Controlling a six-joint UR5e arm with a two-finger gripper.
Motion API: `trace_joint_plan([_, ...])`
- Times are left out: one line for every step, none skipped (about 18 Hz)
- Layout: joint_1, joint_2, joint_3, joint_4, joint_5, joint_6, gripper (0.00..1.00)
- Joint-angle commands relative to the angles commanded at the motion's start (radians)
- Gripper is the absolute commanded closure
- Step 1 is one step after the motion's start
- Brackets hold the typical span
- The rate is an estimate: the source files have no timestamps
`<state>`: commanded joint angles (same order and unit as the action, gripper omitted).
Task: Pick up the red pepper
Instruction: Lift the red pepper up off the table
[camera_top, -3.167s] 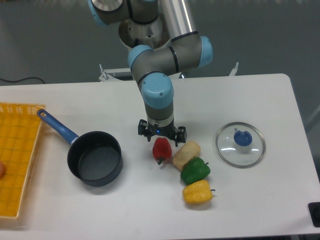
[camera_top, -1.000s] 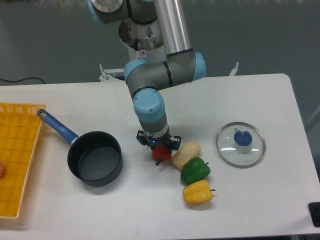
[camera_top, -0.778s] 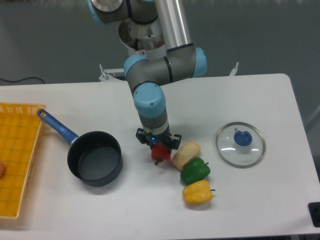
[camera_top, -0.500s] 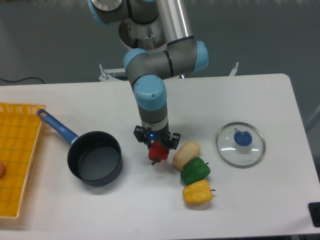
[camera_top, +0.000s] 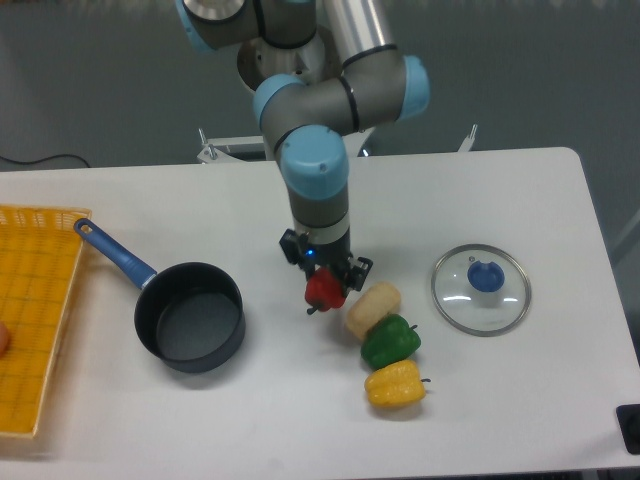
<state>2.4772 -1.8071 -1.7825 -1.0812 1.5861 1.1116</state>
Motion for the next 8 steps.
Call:
trace_joint_plan([0.017,0.005,0.005,-0.021,0.002,0.041,0.7])
trace_joint_plan([0.025,0.006,0.011,-0.034,0.003,0.078,0.7])
trace_joint_plan([0.029,0.008,0.017,-0.042,0.005,0.115,0.7])
trace_joint_plan([0.038,0.009,0.017,-0.049,0.005,0.149,0.7])
trace_joint_plan([0.043,0.011,0.02,-0.054,0.006,0.174,0.7])
trace_joint_plan([0.051,0.017,0.02,-0.065,0.006,0.194,0.7])
trace_joint_plan([0.058,0.018,0.022,-0.078,0.017,0.21,0.7])
trace_joint_plan([0.063,0.023,0.022,-0.085,0.029,0.226,0.7])
